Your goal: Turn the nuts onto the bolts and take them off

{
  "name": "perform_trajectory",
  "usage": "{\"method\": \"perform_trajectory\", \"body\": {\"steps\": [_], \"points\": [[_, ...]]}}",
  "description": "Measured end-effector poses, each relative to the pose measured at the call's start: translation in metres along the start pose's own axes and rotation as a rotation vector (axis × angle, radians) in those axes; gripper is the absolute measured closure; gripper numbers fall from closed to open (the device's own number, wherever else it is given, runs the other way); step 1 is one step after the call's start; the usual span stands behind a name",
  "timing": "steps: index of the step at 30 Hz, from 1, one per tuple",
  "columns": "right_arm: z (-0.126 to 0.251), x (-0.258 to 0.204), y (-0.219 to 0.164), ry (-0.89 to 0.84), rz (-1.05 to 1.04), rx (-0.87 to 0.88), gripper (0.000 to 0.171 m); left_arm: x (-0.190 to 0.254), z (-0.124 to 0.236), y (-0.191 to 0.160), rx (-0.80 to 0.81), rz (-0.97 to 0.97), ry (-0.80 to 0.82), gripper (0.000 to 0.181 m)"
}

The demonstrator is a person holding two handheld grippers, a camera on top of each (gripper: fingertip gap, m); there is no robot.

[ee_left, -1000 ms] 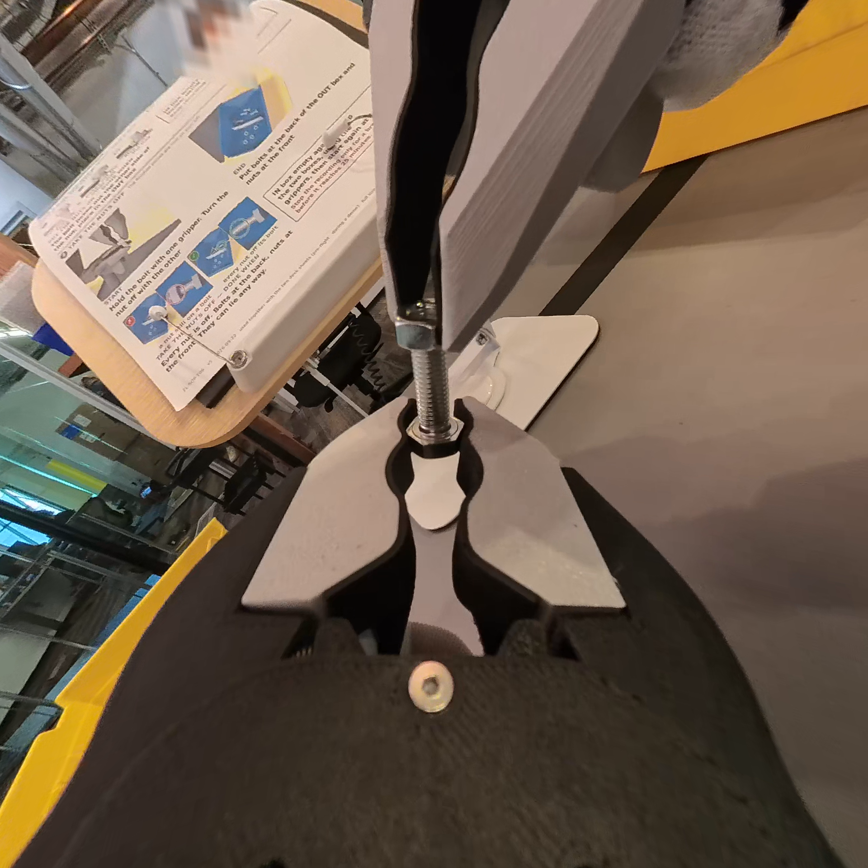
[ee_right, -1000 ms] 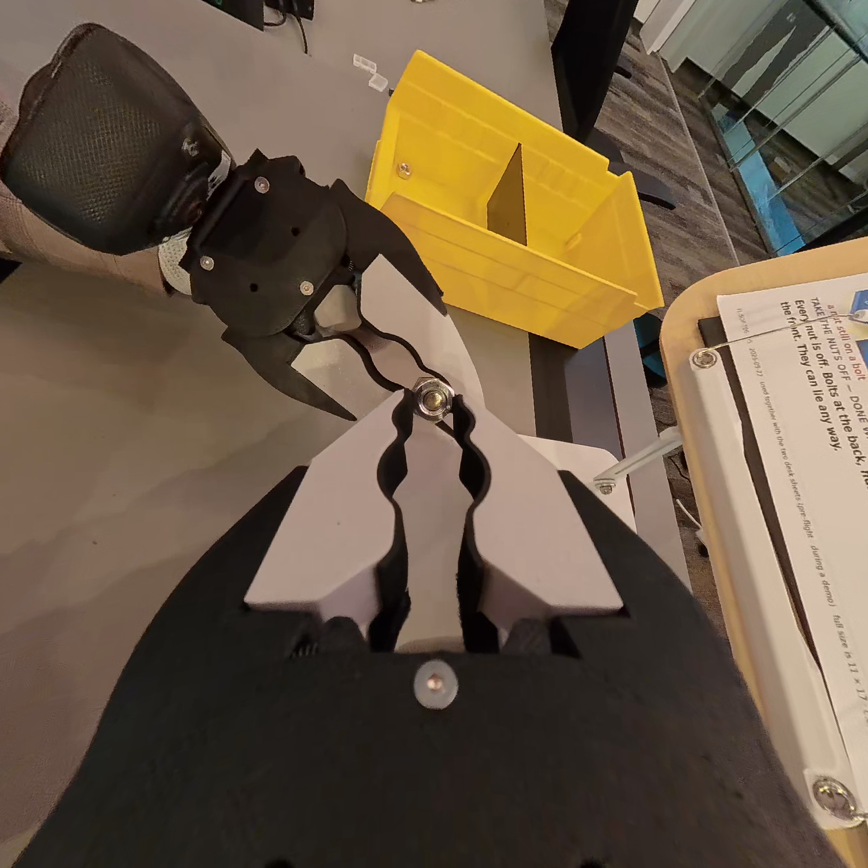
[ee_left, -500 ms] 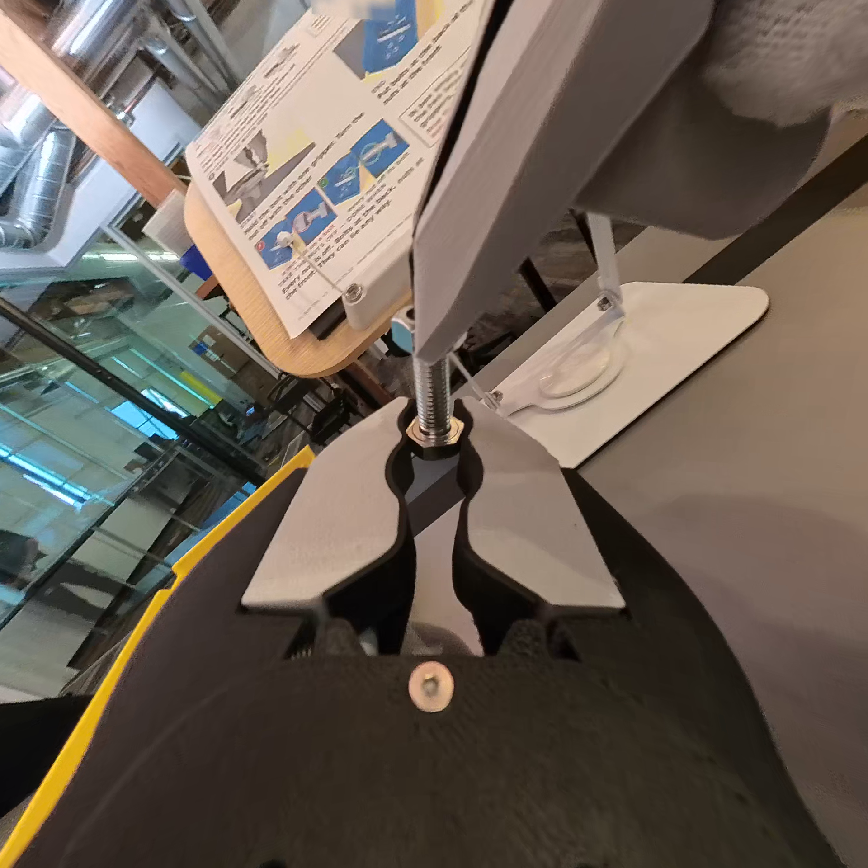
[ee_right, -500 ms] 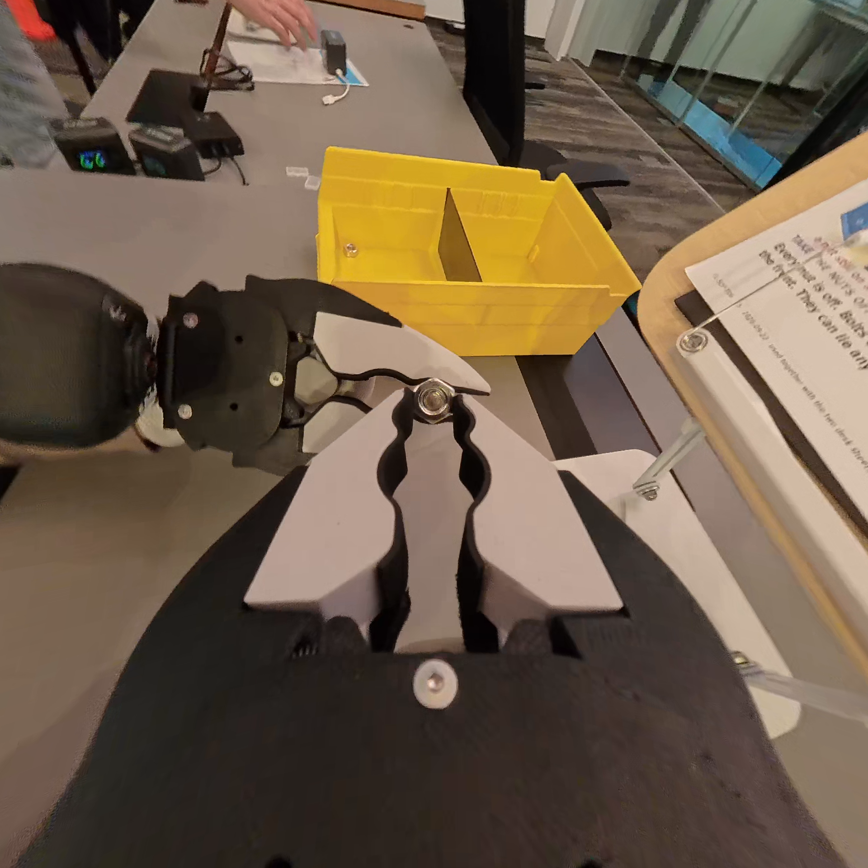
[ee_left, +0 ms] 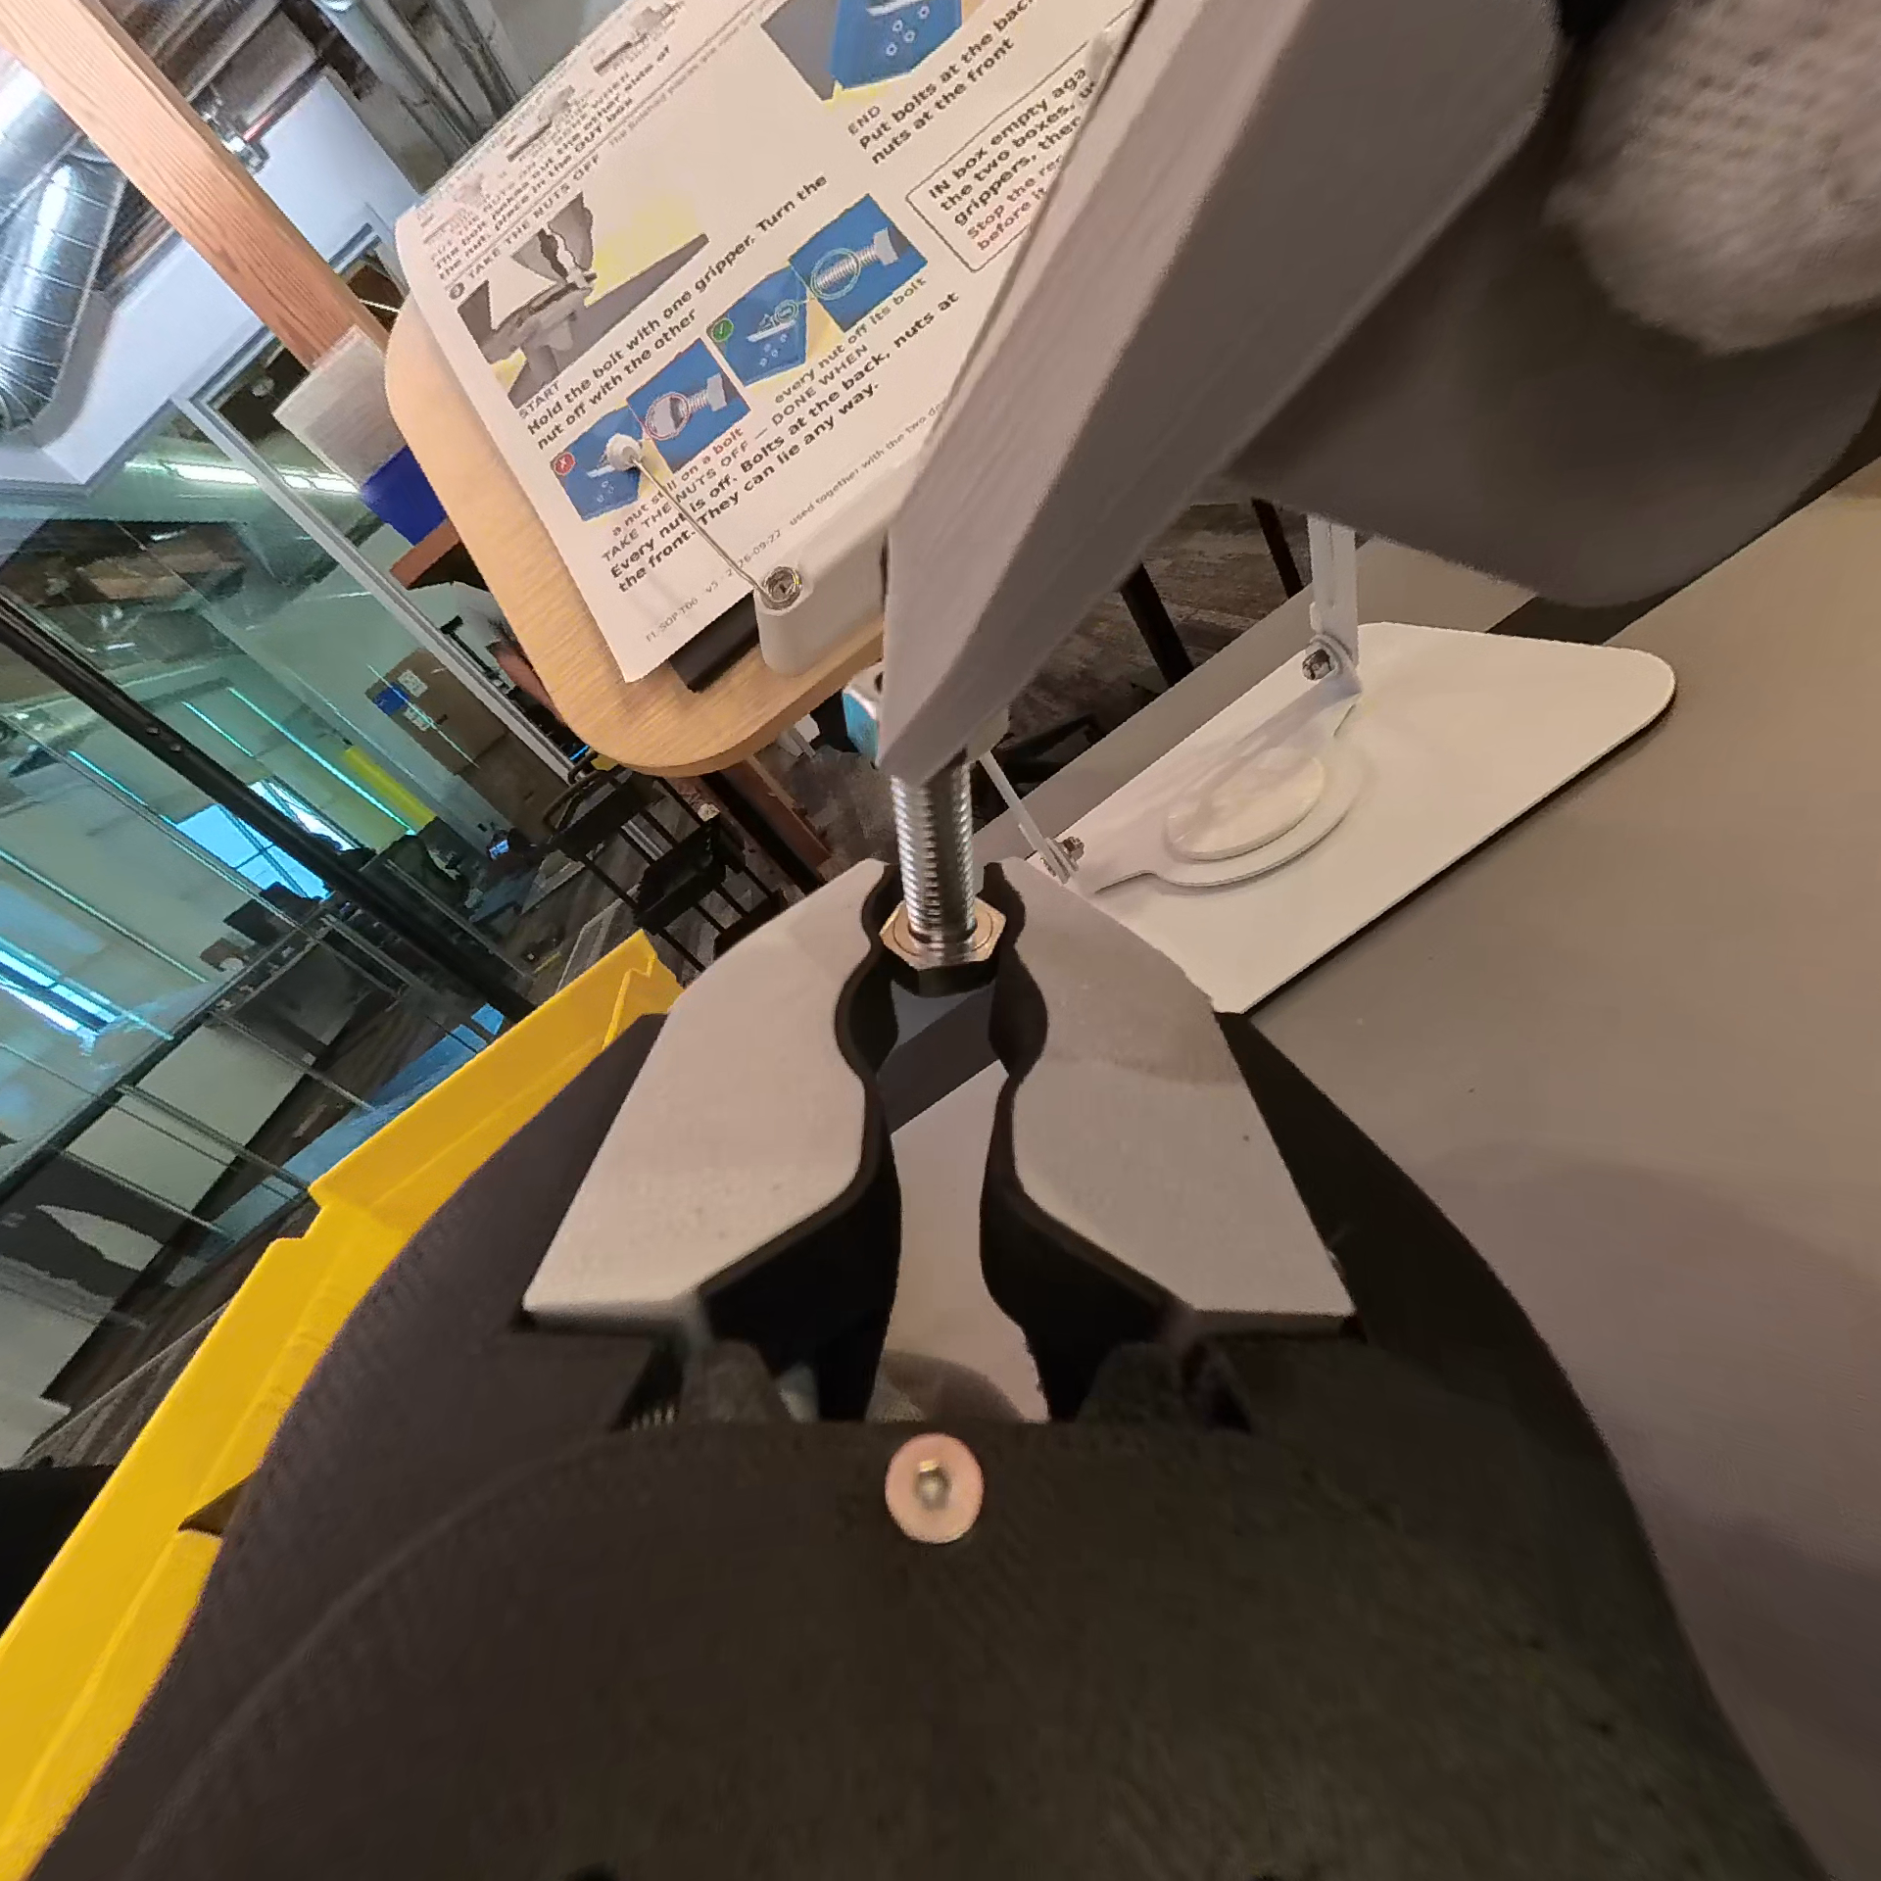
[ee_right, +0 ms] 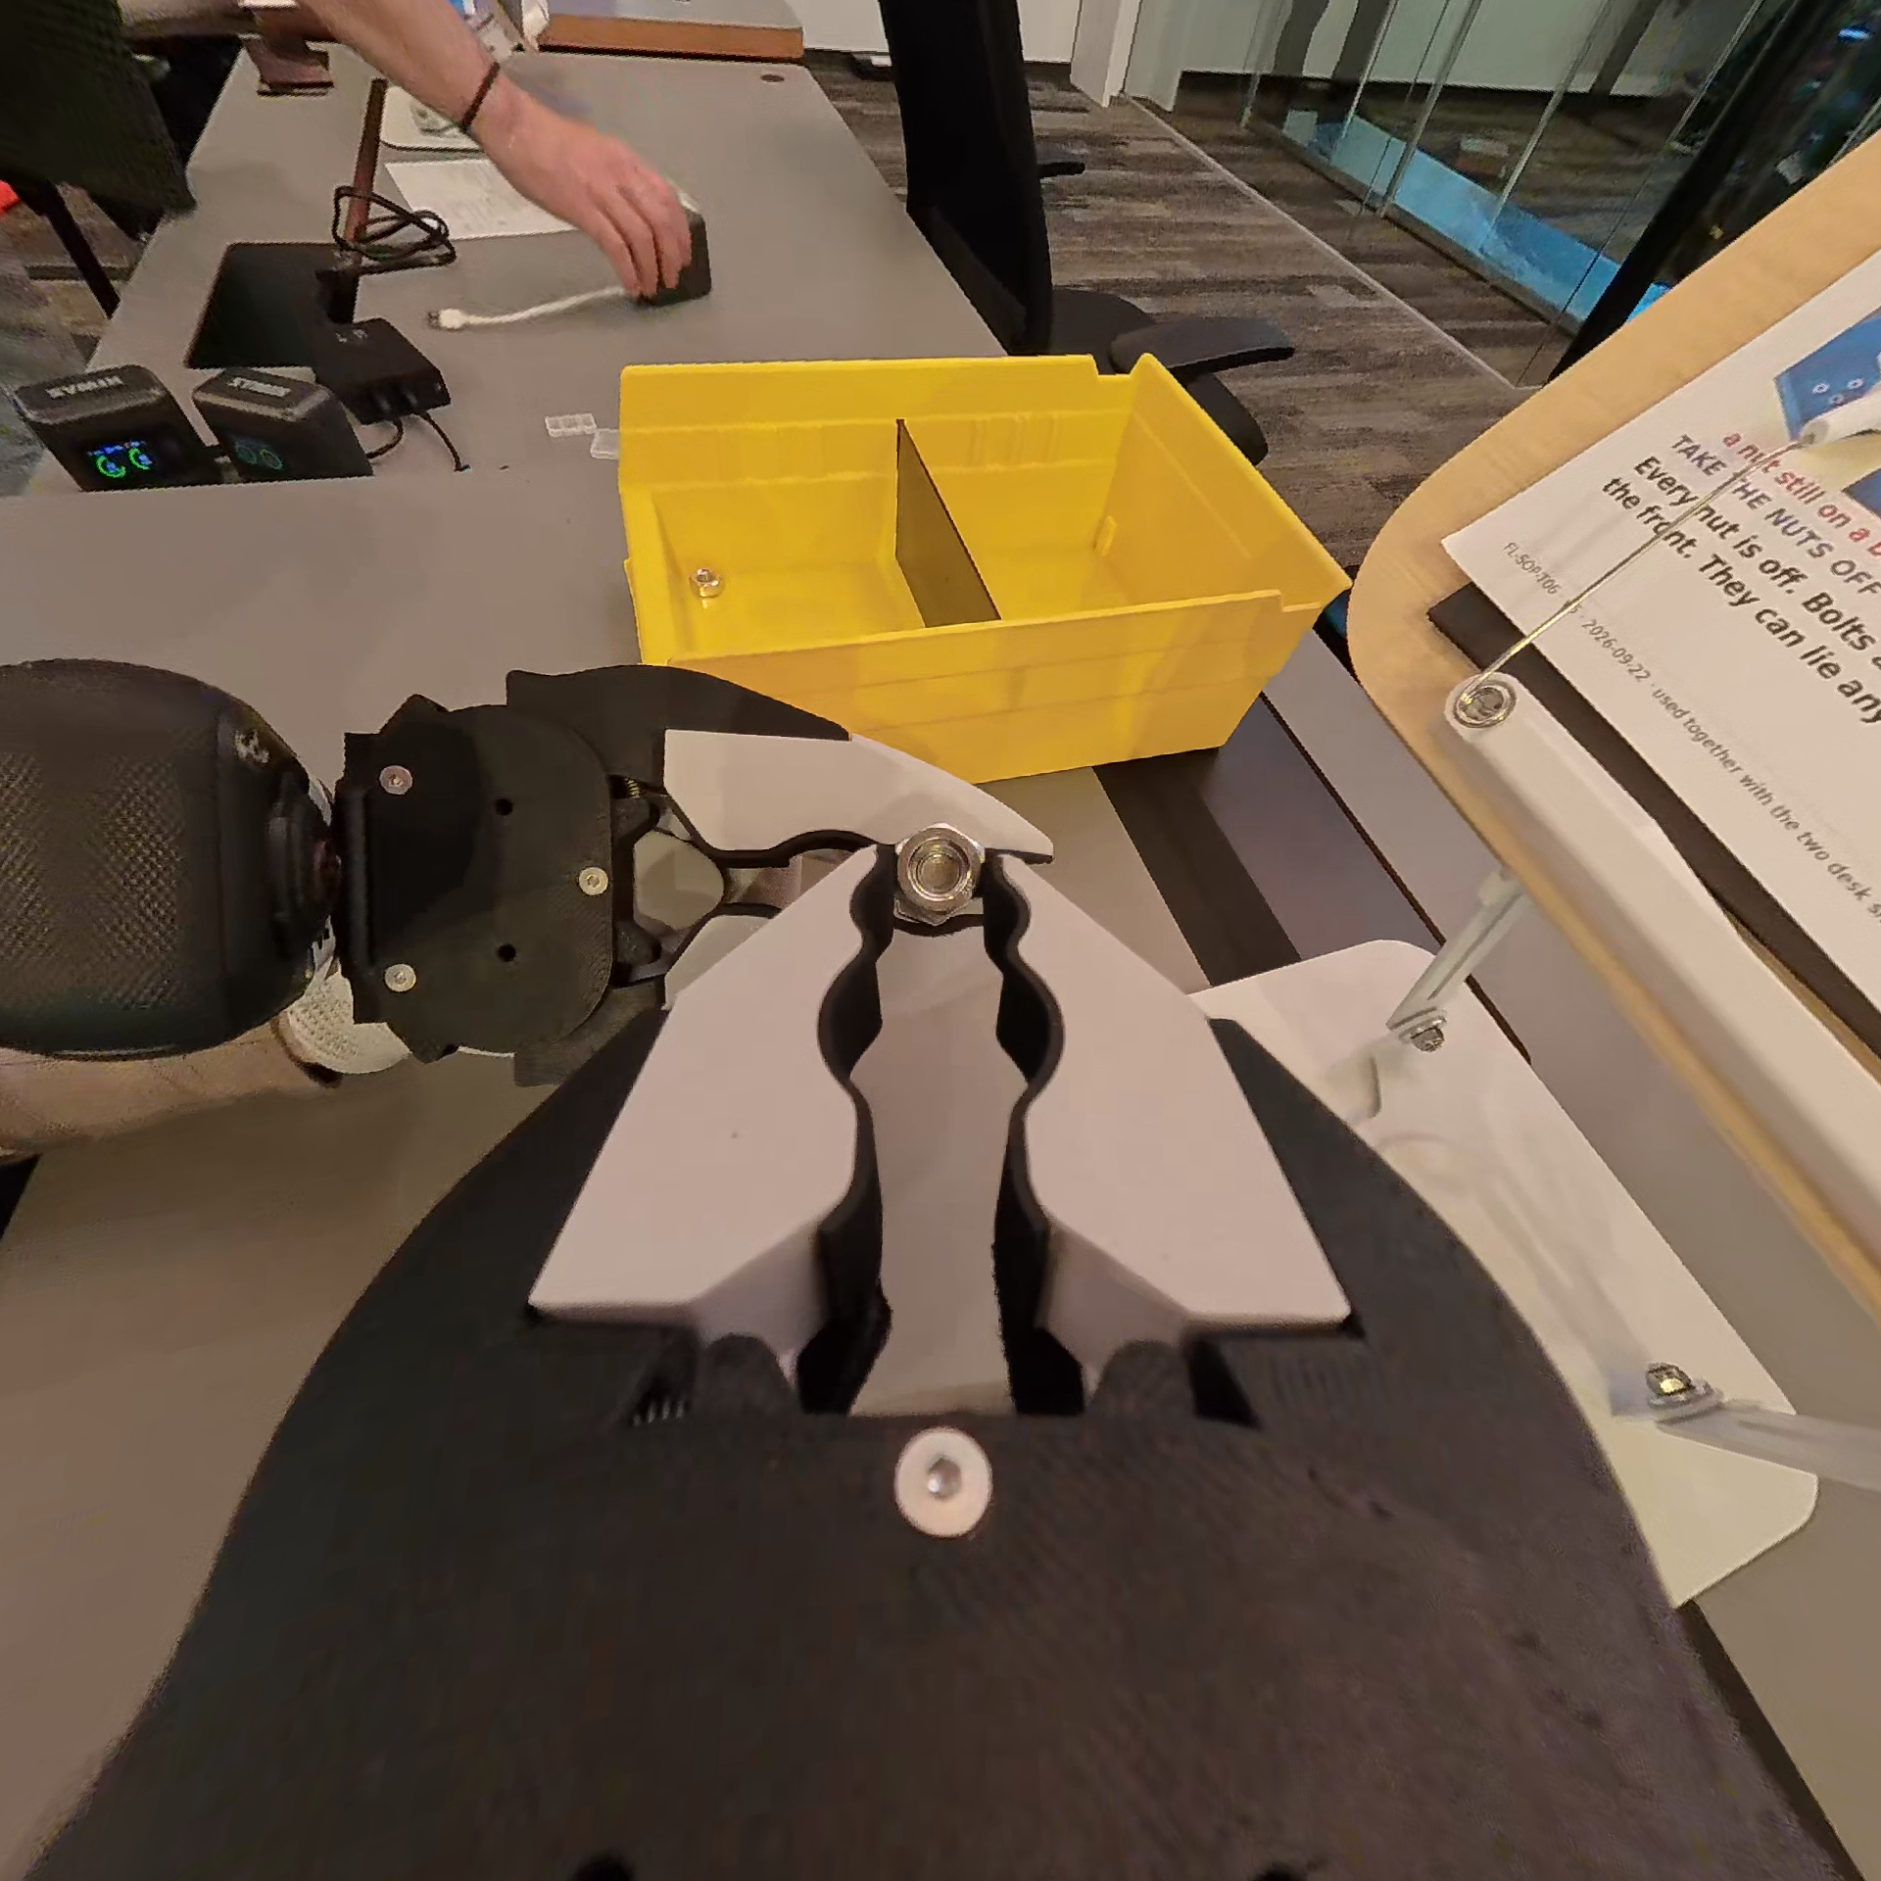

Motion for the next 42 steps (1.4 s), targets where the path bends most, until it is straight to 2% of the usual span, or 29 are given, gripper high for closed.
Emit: {"method": "perform_trajectory", "body": {"steps": [4,6,9,11,19,23,27,34,36,42], "points": [[0.001,-0.001,0.002,0.001,0.012,0.005,0.153,0.0,0.0,0.001,-0.005,0.033,-0.017,0.167],[0.003,-0.003,0.005,0.003,0.024,0.012,0.139,0.001,0.0,0.002,-0.01,0.064,-0.04,0.166],[0.012,-0.004,0.012,0.006,0.052,0.05,0.128,0.001,0.001,0.004,-0.011,0.126,-0.083,0.166],[0.018,-0.003,0.015,0.004,0.07,0.082,0.129,-0.001,0.001,0.006,-0.018,0.184,-0.106,0.166],[0.029,0.0,0.021,0.061,0.073,0.212,0.108,-0.008,0.006,0.016,-0.005,0.46,-0.289,0.166],[0.025,0.001,0.022,0.061,0.078,0.258,0.098,-0.007,0.009,0.02,0.004,0.508,-0.37,0.166],[0.017,-0.001,0.017,0.123,0.059,0.269,0.099,-0.002,0.014,0.025,0.02,0.548,-0.467,0.166],[0.017,-0.012,0.017,0.232,0.069,0.302,0.104,-0.003,0.016,0.027,0.014,0.612,-0.534,0.167],[0.018,-0.014,0.016,0.24,0.08,0.292,0.109,-0.005,0.015,0.026,0.009,0.612,-0.536,0.166],[0.018,-0.008,0.015,0.217,0.052,0.295,0.109,-0.005,0.017,0.025,0.009,0.573,-0.55,0.167]]}}
Point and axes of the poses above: each gripper's, where its closed fingertips meet, z back along the fingers, y out of its top, x = y × z across the jaws, the point moved 5 cm from there along z, back along the fingers, and after that the axes turned 14 degrees about y, right-handed, at the moved point
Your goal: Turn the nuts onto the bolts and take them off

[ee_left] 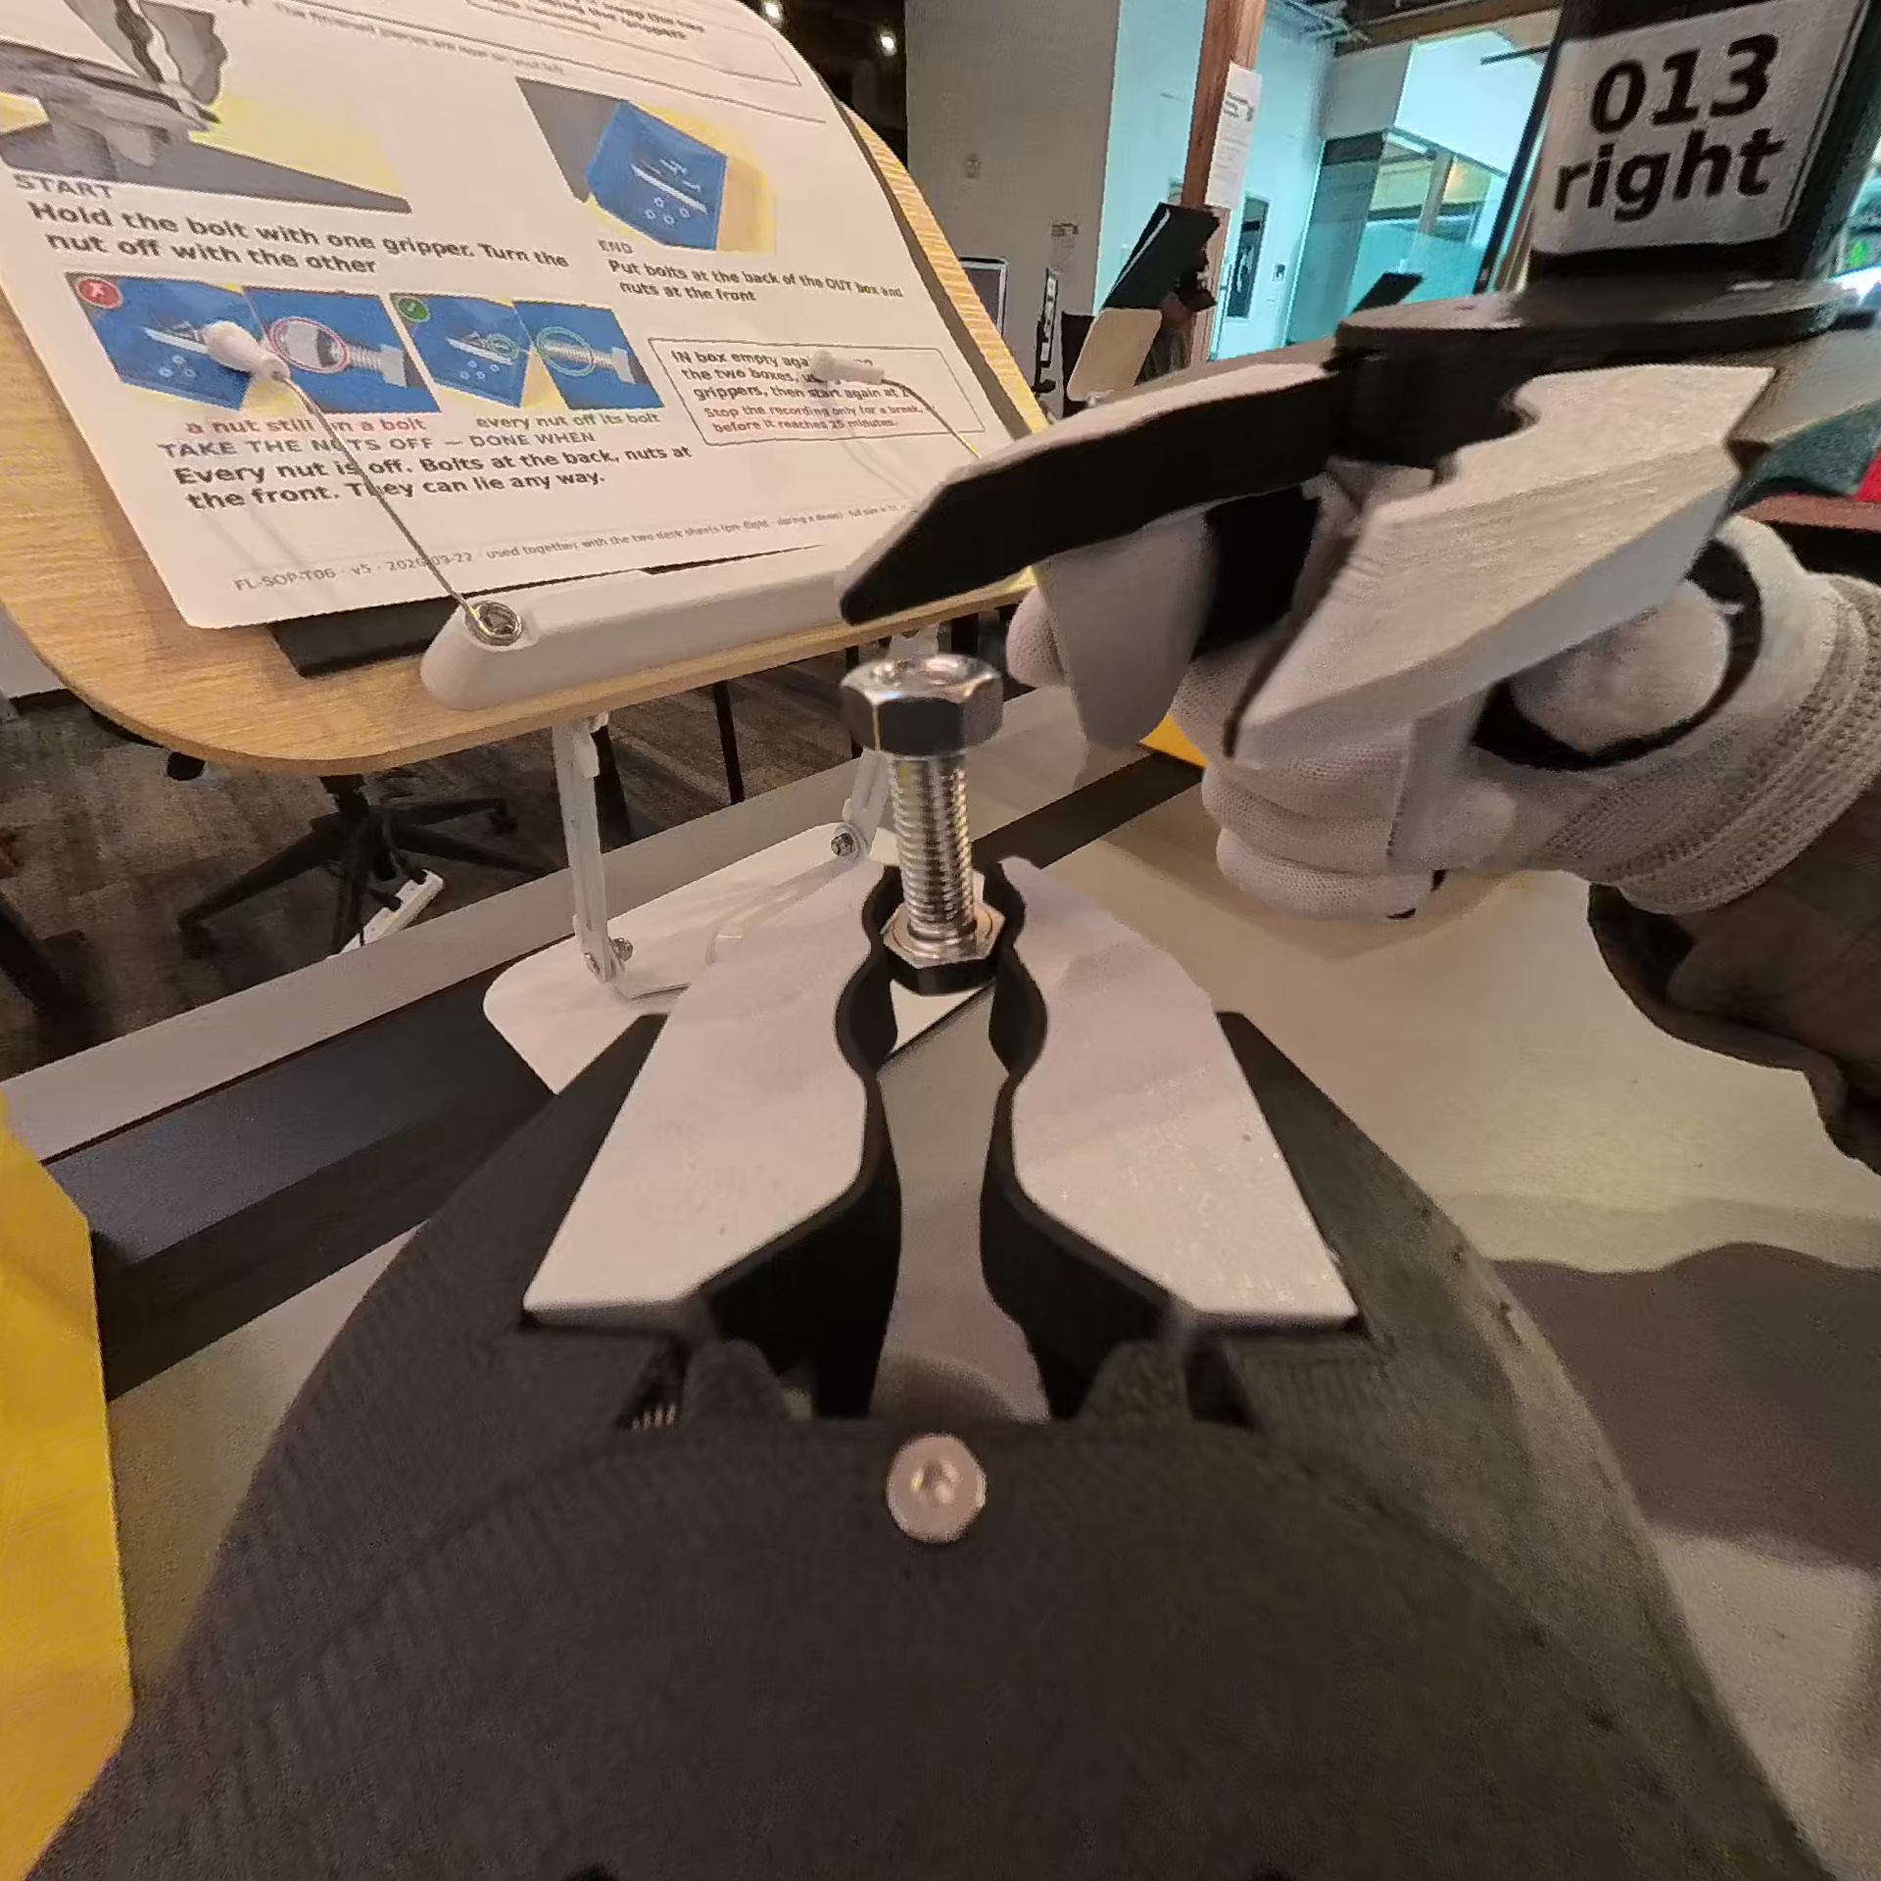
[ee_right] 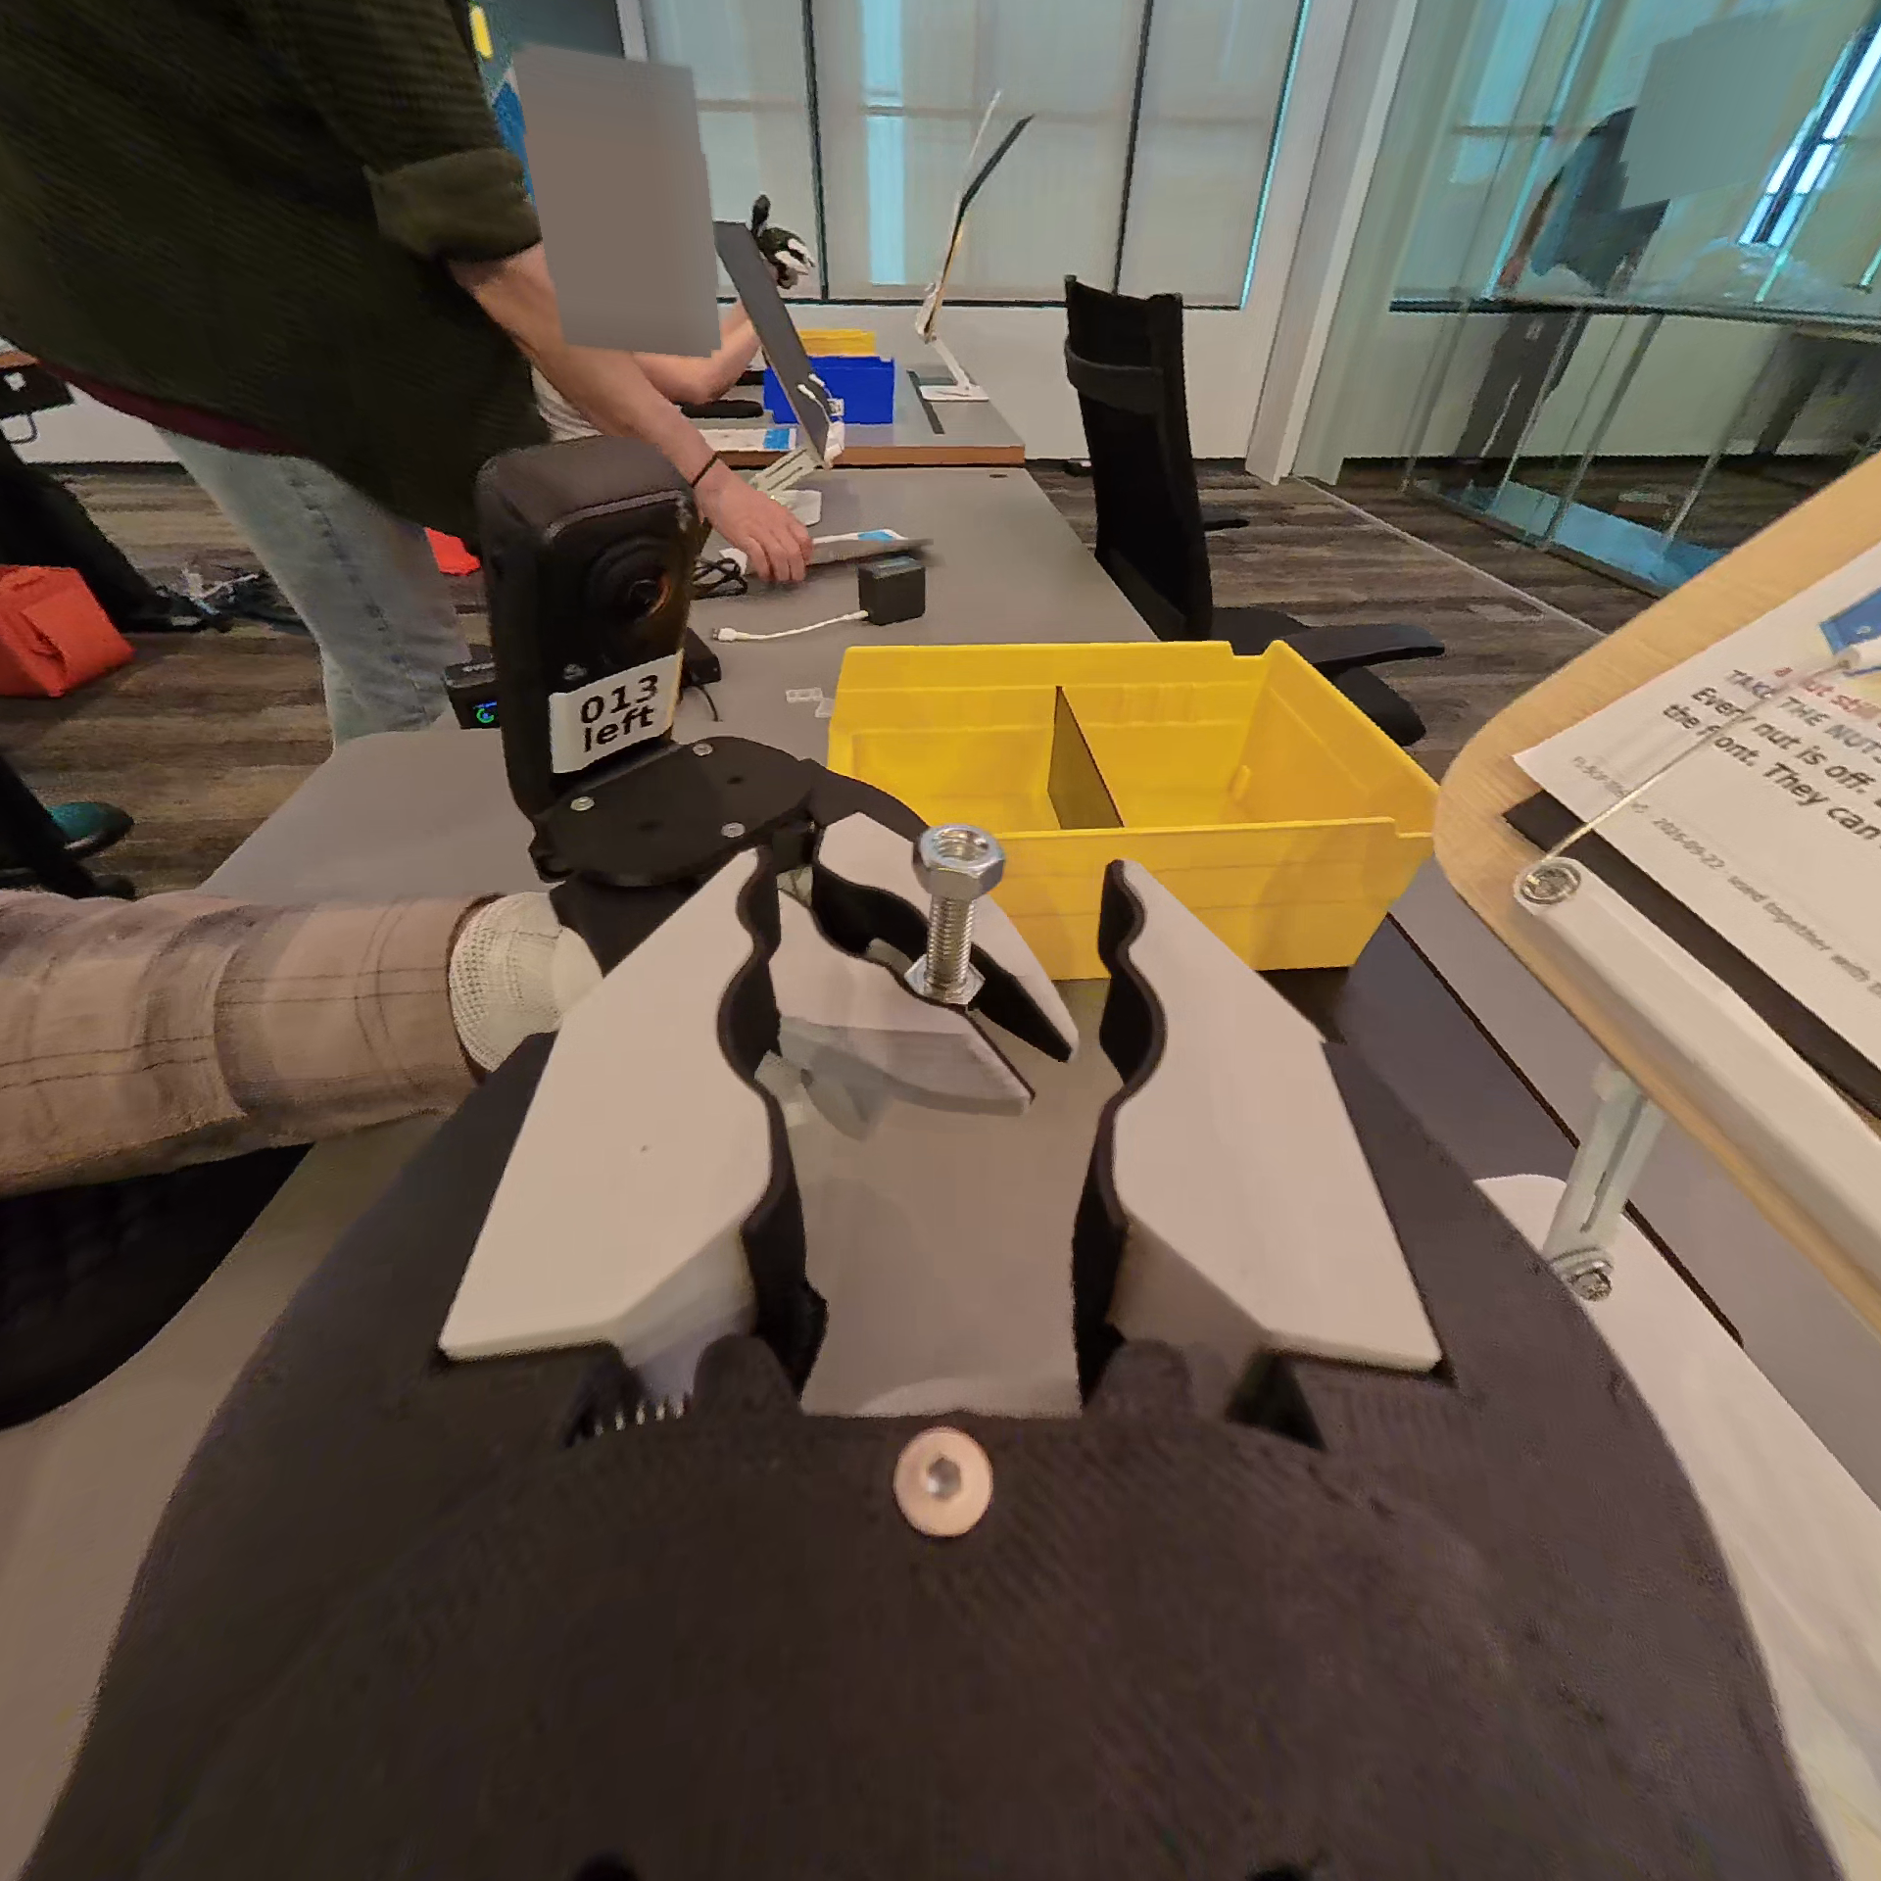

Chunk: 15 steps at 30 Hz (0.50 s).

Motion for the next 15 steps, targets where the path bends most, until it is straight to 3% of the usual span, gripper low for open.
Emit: {"method": "perform_trajectory", "body": {"steps": [7,15], "points": [[0.004,0.009,-0.003,-0.034,-0.028,0.026,0.113,0.007,0.002,0.001,0.009,-0.031,-0.044,0.166],[0.001,-0.008,0.001,0.06,0.017,0.004,0.116,0.002,0.001,-0.001,-0.005,-0.022,-0.011,0.166]]}}
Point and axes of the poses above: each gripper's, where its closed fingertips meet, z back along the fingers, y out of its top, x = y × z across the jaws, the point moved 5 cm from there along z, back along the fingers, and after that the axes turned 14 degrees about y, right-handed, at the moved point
